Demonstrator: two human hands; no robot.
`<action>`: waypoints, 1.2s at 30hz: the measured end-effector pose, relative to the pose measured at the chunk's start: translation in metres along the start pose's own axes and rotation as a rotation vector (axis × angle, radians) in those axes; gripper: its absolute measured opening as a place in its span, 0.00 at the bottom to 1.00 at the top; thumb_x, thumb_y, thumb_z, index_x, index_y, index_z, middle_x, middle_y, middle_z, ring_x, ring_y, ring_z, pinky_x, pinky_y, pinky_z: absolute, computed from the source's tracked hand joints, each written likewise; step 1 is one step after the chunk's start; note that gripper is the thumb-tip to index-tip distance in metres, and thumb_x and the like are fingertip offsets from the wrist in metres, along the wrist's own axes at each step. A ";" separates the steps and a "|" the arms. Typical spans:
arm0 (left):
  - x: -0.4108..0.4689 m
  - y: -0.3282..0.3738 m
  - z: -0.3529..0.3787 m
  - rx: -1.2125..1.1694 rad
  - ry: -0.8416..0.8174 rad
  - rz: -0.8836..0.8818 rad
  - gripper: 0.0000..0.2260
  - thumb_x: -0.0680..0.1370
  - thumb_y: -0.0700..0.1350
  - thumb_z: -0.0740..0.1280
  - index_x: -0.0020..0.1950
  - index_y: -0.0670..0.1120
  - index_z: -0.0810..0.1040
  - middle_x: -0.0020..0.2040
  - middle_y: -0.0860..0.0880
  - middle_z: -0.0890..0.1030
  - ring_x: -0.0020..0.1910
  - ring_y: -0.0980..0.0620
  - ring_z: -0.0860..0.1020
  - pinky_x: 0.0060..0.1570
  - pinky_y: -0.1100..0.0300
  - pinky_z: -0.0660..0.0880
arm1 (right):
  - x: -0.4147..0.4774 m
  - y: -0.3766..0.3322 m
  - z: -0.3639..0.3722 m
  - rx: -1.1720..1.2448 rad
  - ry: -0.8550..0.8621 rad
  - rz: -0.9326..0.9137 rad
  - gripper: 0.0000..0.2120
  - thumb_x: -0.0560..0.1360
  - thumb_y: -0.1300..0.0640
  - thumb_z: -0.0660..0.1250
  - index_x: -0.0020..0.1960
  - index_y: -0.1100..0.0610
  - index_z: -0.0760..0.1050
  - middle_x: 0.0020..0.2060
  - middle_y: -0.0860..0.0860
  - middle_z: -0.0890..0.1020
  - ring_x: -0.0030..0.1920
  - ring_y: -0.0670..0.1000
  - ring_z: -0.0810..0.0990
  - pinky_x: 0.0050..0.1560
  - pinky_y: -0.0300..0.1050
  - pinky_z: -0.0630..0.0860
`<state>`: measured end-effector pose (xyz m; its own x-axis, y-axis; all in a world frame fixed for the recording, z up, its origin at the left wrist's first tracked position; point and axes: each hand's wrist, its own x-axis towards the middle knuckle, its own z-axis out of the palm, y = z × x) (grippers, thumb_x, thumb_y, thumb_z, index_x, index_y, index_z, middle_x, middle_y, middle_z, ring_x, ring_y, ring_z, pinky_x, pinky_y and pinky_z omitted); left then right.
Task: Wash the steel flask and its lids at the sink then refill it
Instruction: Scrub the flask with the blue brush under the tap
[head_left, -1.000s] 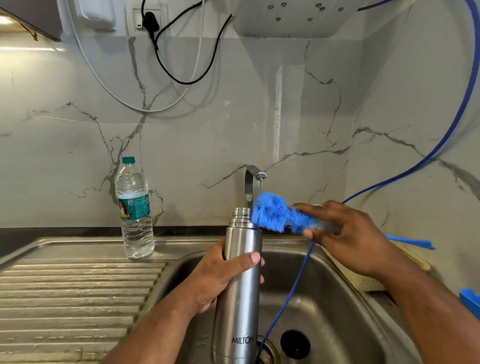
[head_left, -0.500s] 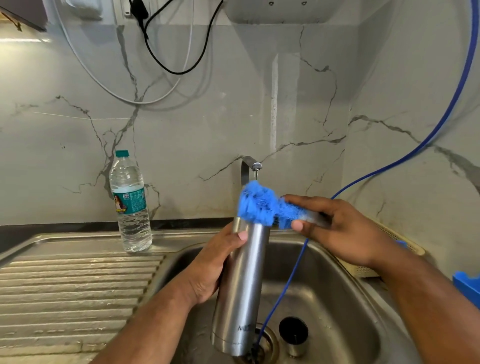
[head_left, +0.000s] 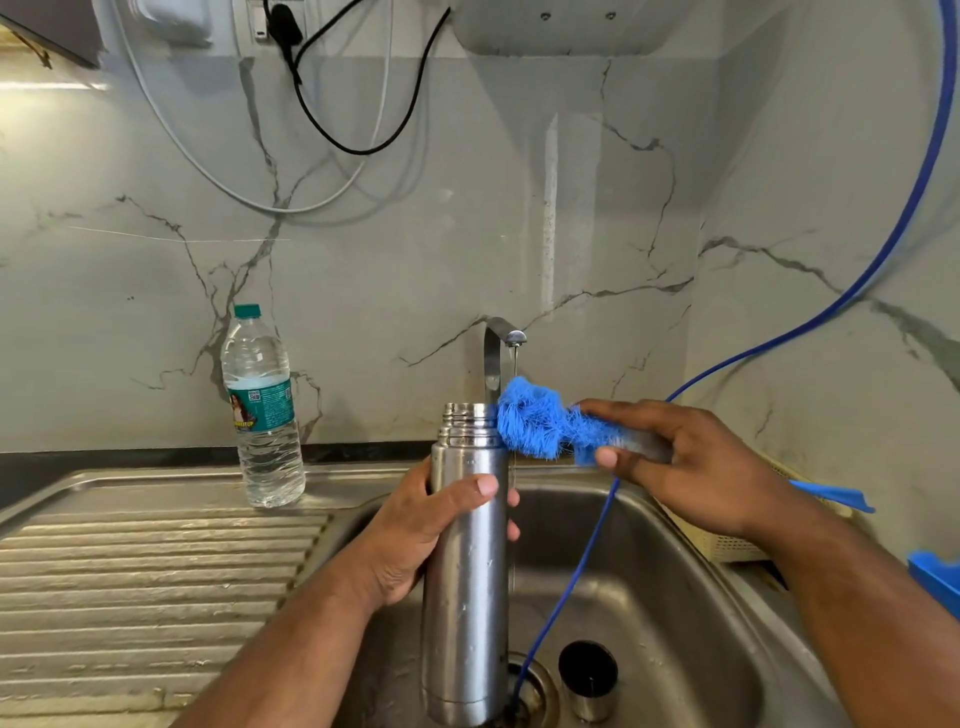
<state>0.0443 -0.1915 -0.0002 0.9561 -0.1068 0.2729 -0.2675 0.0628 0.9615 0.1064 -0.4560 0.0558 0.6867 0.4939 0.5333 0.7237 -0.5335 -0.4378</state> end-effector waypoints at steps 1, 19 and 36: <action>-0.001 0.002 0.000 0.009 0.006 0.001 0.32 0.69 0.53 0.75 0.66 0.37 0.73 0.54 0.38 0.84 0.48 0.38 0.84 0.47 0.45 0.82 | -0.001 0.000 -0.003 0.057 -0.003 -0.001 0.21 0.78 0.47 0.72 0.59 0.21 0.72 0.61 0.34 0.80 0.62 0.36 0.78 0.66 0.37 0.74; 0.002 0.001 0.008 -0.062 0.007 -0.058 0.32 0.67 0.55 0.74 0.68 0.45 0.76 0.59 0.42 0.83 0.55 0.46 0.82 0.54 0.51 0.81 | 0.005 -0.002 0.025 -0.004 0.166 -0.144 0.21 0.76 0.39 0.68 0.66 0.23 0.69 0.48 0.42 0.80 0.49 0.43 0.79 0.55 0.48 0.78; 0.001 0.001 0.013 -0.087 0.062 -0.026 0.30 0.66 0.52 0.79 0.64 0.43 0.76 0.56 0.40 0.85 0.55 0.40 0.84 0.54 0.43 0.81 | 0.005 0.004 0.023 -0.139 0.329 -0.150 0.28 0.77 0.44 0.72 0.70 0.24 0.63 0.41 0.43 0.75 0.41 0.44 0.77 0.45 0.50 0.78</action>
<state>0.0432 -0.2048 0.0017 0.9689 -0.0480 0.2429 -0.2337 0.1475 0.9611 0.1145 -0.4399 0.0403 0.4987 0.3394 0.7975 0.7829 -0.5712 -0.2465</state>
